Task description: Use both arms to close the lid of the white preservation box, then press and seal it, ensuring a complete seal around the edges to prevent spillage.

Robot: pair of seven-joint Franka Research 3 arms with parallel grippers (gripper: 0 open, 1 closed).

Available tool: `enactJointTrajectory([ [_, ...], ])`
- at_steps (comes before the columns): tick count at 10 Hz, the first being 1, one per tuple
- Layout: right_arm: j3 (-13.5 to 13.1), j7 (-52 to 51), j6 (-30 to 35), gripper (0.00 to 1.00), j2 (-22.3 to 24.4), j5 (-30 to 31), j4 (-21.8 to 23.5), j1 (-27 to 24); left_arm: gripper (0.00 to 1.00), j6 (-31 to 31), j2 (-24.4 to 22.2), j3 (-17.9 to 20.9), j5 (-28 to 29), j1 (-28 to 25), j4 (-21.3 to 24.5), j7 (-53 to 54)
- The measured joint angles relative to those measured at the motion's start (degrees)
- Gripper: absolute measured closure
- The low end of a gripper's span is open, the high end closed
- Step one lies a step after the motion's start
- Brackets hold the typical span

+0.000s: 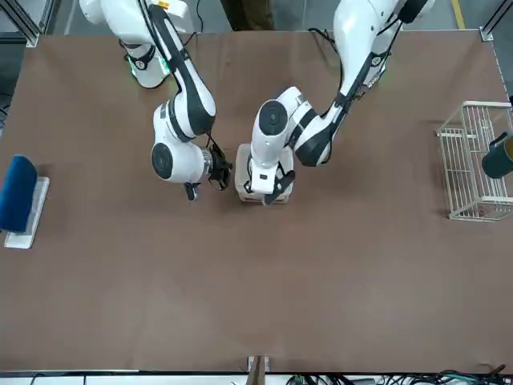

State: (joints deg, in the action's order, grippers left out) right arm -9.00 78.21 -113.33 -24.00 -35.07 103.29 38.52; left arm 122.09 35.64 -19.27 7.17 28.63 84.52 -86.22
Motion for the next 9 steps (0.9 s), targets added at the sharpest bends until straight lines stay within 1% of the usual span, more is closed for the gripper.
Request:
enactJointTrajectory([
  [1,-0.8,-1.3,1.6,0.99,0.1,2.4,-2.0,0.0,0.99,-3.2,-1.4,0.0,0.0,-1.2,0.0,1.6],
  [2,-1.4,-2.0,1.9,0.99,0.1,3.4,-4.4,-0.1,0.99,-5.3,-2.7,-0.1,0.0,-2.2,0.3,3.0],
  [3,-2.1,-2.4,2.5,0.99,0.0,4.0,-7.0,-0.1,0.99,-6.1,-3.9,-0.1,0.0,-2.9,1.6,4.0],
  [4,-2.4,-3.4,2.8,0.99,-0.3,4.4,-9.3,-0.2,0.99,-6.3,-5.0,-0.1,0.0,-3.2,4.2,4.2],
  [5,-2.4,-6.0,2.9,0.99,-1.3,4.7,-11.7,-0.2,0.99,-5.1,-6.2,-0.1,0.1,-3.5,7.6,4.3],
  [6,-2.5,-10.5,3.7,0.99,-3.2,4.8,-14.6,-0.2,0.99,-2.0,-7.7,-0.4,0.1,-4.1,11.8,4.6],
  [7,-3.0,-15.7,5.1,0.99,-5.7,4.8,-18.3,-0.4,0.99,0.8,-9.5,-1.0,0.1,-4.8,15.9,5.1],
  [8,-3.4,-21.7,6.4,0.99,-8.9,4.8,-22.8,-1.2,0.99,2.0,-11.5,-1.5,0.1,-5.4,19.1,5.3],
  [9,-3.5,-27.8,7.1,0.99,-11.8,4.7,-27.1,-2.3,0.99,2.3,-13.1,-1.7,0.1,-5.6,20.8,5.4],
])
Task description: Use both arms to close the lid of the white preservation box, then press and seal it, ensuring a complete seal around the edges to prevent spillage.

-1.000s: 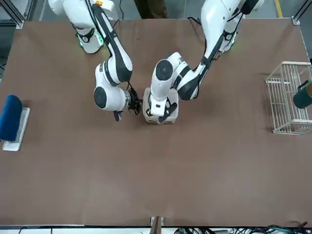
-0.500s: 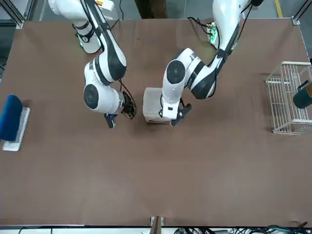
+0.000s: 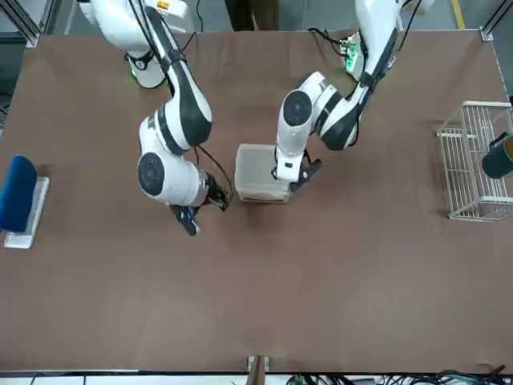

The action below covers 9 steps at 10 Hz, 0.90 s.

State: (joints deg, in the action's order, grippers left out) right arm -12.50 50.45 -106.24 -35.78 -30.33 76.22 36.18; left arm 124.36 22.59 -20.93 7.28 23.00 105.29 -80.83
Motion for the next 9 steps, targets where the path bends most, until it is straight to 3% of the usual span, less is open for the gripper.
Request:
enactJointTrajectory([
  [2,-0.1,-12.4,2.2,0.99,-3.0,0.0,-4.8,-1.9,0.99,0.1,-1.1,-0.1,0.0,-0.2,1.2,0.1],
  [4,0.2,-21.9,3.5,0.99,-4.1,-0.1,-5.5,-2.4,0.99,1.9,-1.1,-0.3,0.0,-0.3,2.0,0.1],
  [6,2.8,-26.6,3.3,0.99,-7.3,-0.4,-8.0,-2.3,0.99,4.9,-1.1,-0.4,0.0,-0.3,3.3,0.1],
  [9,7.0,-27.4,1.8,0.99,-15.2,-0.4,-15.8,-2.1,0.99,7.2,-1.2,-0.5,-0.1,-0.4,4.7,0.1],
])
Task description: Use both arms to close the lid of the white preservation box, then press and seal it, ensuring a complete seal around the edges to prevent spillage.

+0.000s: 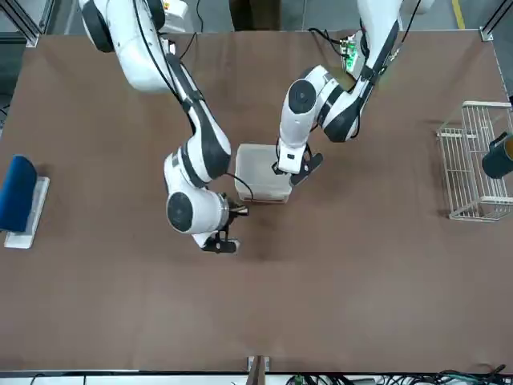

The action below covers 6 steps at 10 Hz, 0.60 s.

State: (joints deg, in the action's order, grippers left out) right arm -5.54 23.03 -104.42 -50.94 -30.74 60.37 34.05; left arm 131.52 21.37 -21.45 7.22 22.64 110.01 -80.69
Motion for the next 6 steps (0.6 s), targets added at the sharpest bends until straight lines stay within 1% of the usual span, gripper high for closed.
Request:
enactJointTrajectory([
  [1,1.1,-0.3,-1.2,0.99,-1.4,0.0,-1.2,0.0,0.99,0.1,0.0,0.0,0.0,0.0,0.1,0.0],
  [3,3.0,-0.6,-3.9,0.99,-2.5,0.0,-1.9,0.2,0.99,0.2,-0.1,0.0,0.0,0.0,0.1,0.0],
  [6,3.8,-0.6,-4.1,0.99,-2.9,0.0,-2.1,0.9,0.99,0.3,-0.1,0.0,0.0,-0.1,0.2,0.0],
])
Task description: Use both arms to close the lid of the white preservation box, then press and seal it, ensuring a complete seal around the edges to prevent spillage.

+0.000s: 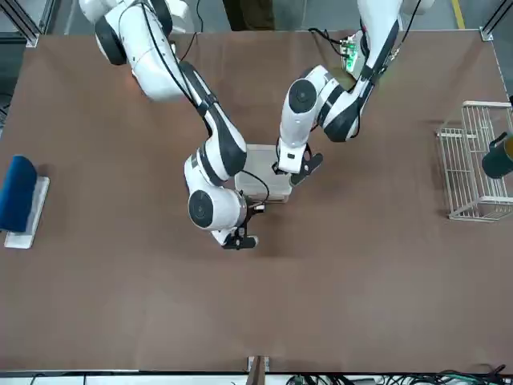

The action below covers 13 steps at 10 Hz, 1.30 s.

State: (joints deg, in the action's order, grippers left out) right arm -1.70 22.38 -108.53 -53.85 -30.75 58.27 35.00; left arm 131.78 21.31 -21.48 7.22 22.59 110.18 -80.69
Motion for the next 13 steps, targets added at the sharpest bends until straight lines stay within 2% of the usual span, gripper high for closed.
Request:
enactJointTrajectory([
  [13,0.0,1.2,0.0,0.99,-1.5,0.2,0.8,2.2,0.99,0.4,-0.1,-0.1,0.0,-0.1,0.3,0.0],
])
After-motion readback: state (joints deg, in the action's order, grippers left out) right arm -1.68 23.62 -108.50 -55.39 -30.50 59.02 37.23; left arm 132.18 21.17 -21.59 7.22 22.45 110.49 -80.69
